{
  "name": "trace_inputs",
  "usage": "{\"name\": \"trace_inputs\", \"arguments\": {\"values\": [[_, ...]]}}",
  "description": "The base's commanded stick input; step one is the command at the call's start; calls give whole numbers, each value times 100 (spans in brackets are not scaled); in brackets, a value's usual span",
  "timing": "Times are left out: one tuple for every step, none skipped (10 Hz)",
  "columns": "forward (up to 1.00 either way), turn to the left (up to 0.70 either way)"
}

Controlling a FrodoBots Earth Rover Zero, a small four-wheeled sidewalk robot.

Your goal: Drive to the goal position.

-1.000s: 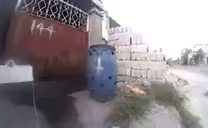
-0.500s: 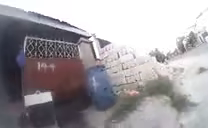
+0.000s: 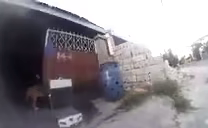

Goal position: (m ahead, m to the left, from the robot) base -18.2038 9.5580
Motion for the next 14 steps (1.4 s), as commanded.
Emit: {"name": "trace_inputs", "arguments": {"values": [[0,-25],[0,-70],[0,-70],[0,-70],[0,-70],[0,-70],[-70,-35],[-70,-35],[-70,-35],[-70,-35],[-70,-35],[-70,0],[-70,0],[-70,0]]}}
